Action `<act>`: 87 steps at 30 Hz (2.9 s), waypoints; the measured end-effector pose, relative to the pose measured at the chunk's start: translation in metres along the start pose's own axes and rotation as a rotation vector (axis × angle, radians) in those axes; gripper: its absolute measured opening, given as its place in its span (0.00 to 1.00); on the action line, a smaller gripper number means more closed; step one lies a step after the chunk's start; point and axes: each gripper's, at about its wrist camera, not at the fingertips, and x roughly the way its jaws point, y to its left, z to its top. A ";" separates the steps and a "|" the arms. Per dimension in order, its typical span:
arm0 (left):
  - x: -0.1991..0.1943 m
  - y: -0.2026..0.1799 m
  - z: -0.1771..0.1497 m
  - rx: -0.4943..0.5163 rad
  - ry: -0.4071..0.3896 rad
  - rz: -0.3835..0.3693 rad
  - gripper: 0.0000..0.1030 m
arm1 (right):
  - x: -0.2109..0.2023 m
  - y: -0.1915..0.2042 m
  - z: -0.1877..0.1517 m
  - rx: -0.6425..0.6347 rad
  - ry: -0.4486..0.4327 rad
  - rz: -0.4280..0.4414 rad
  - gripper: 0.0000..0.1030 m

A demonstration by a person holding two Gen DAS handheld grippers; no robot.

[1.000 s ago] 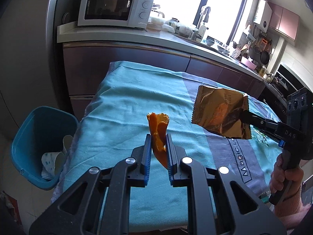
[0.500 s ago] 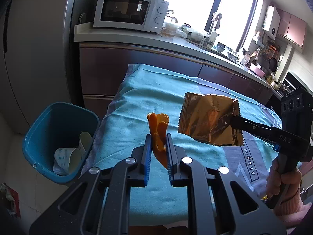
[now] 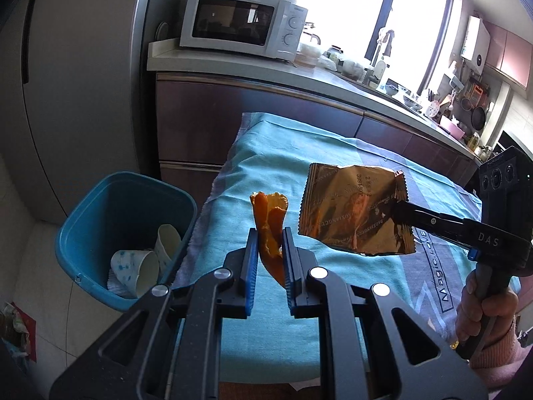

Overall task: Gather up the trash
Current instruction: 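Carry the orange peel and foil bag in both grippers over the teal bin, then open both grippers to drop the peel and foil bag into the bin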

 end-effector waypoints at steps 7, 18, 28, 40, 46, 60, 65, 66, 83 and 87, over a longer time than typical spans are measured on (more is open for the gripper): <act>-0.002 0.012 0.001 -0.018 -0.008 0.030 0.14 | 0.021 0.005 0.005 0.002 0.042 0.039 0.02; -0.006 0.030 0.003 -0.044 -0.017 0.072 0.14 | 0.049 0.016 0.014 -0.005 0.095 0.083 0.02; -0.006 0.067 0.015 -0.089 -0.046 0.155 0.14 | 0.078 0.030 0.023 -0.029 0.129 0.093 0.02; 0.013 0.109 0.022 -0.139 -0.031 0.222 0.14 | 0.104 0.051 0.026 -0.073 0.165 0.088 0.02; 0.030 0.125 0.021 -0.155 -0.004 0.255 0.14 | 0.123 0.060 0.024 -0.085 0.202 0.079 0.02; 0.063 0.150 0.011 -0.183 0.056 0.306 0.14 | 0.164 0.078 0.010 -0.127 0.297 0.037 0.03; 0.074 0.154 0.008 -0.186 0.078 0.321 0.14 | 0.178 0.083 0.006 -0.145 0.334 0.023 0.03; 0.076 0.156 0.006 -0.186 0.082 0.326 0.14 | 0.181 0.085 0.005 -0.149 0.343 0.020 0.03; 0.094 0.176 -0.002 -0.241 0.109 0.352 0.27 | 0.208 0.095 0.000 -0.170 0.406 -0.002 0.15; 0.080 0.163 0.000 -0.219 0.068 0.333 0.37 | 0.184 0.091 0.000 -0.176 0.369 0.010 0.18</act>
